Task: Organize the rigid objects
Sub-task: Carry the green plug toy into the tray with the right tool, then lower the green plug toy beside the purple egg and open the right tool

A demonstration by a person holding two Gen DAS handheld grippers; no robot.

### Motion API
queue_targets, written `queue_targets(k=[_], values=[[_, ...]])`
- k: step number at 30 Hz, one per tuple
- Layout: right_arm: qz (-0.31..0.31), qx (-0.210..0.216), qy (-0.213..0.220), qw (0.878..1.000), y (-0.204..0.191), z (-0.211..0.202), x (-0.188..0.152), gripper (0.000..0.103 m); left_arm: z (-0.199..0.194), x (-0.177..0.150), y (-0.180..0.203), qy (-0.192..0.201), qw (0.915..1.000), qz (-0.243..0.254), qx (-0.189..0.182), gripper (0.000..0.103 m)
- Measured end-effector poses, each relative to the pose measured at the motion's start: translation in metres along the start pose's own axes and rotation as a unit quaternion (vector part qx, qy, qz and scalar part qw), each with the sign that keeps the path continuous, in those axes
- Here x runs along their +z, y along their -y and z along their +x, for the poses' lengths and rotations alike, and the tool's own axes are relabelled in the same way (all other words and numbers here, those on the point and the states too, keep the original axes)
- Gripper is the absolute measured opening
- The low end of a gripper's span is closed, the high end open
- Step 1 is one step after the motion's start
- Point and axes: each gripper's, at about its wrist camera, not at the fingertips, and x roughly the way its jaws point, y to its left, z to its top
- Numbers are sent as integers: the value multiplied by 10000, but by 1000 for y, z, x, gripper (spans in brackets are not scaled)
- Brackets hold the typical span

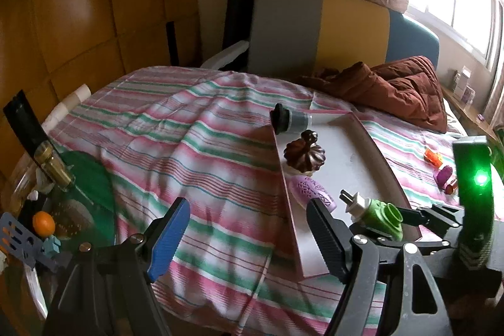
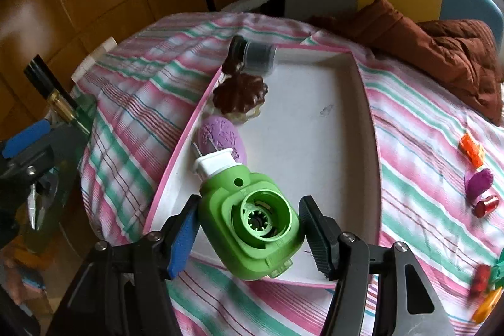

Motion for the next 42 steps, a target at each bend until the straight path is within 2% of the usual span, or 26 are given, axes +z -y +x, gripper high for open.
queue_targets(k=[16,19,22,27,30,33,42], values=[[279,-319,-240,9988,-19,41,10,63,13,-11,-33,-185,9991,-347,171,78],[270,-257,-254,9990,-22,43,11,64,14,-12,-38,-219,9988,-394,175,78],[364,43,-277,9989,-20,43,9,66,15,-13,-40,-229,9987,-419,187,78],[396,159,-253,9988,-18,34,1,70,16,-14,-41,-236,9987,-415,187,78],[307,168,-211,9992,-18,27,-5,69,17,-16,-41,-264,9986,-411,213,78],[178,105,-191,9996,-22,27,-6,63,19,-18,-40,-307,9985,-396,225,78],[1,-17,-126,9999,-32,37,1,63,18,-15,-36,-289,9985,-340,307,78]])
